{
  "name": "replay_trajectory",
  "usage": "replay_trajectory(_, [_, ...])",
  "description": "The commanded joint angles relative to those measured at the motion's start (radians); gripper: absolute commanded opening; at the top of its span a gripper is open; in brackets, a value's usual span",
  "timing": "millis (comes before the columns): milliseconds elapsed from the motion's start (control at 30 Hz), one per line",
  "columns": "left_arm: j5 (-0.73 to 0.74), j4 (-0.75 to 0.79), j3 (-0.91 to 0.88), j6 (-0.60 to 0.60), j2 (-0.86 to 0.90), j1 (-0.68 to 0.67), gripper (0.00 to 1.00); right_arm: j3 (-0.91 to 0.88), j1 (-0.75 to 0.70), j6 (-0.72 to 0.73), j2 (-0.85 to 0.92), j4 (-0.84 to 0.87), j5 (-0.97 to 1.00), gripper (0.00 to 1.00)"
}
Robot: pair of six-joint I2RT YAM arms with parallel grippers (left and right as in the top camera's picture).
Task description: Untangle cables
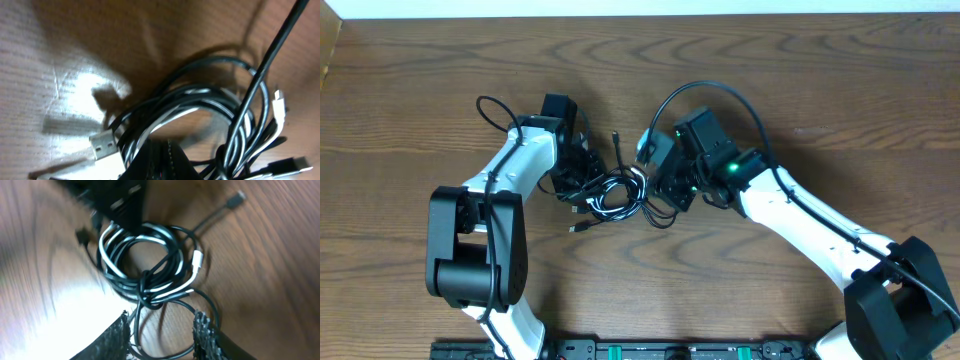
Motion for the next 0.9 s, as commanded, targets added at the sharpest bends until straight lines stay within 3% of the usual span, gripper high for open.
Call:
replay_trajectory(0, [0.008, 0.008, -0.002, -0.051, 0.008, -0.002, 0.08, 0.011, 0.029, -0.273, 0.003, -0.008, 0.000, 0.41])
replay_trajectory(167, [-0.023, 0.042, -0.008, -0.092, 0.008, -0.026, 0.08, 0.010, 0.053, -0.364, 0.014, -0.007, 0.000, 0.45])
replay_trajectory(300, [-0.060, 0.050, -0.010, -0.118, 0.008, -0.026, 0.08, 0.006, 0.064, -0.366, 0.033, -0.006, 0.000, 0.51])
replay_trajectory(367, [-0.060, 0.058, -0.010, -0.117, 0.008, -0.021, 0.08, 0.003, 0.064, -0.380, 0.046, -0.006, 0.000, 0.60])
replay_trajectory(467, [-0.059, 0.064, -0.010, -0.117, 0.008, -0.021, 0.08, 0.003, 0.063, -0.431, 0.073, 0.004, -0.005, 0.63])
replay_trajectory(633, [-0.060, 0.067, -0.010, -0.111, 0.008, -0.021, 0.08, 0.003, 0.069, -0.523, 0.122, 0.031, -0.011, 0.54])
replay_trajectory(867, [-0.060, 0.067, -0.010, -0.109, 0.008, -0.021, 0.08, 0.003, 0.067, -0.526, 0.188, 0.151, -0.010, 0.40])
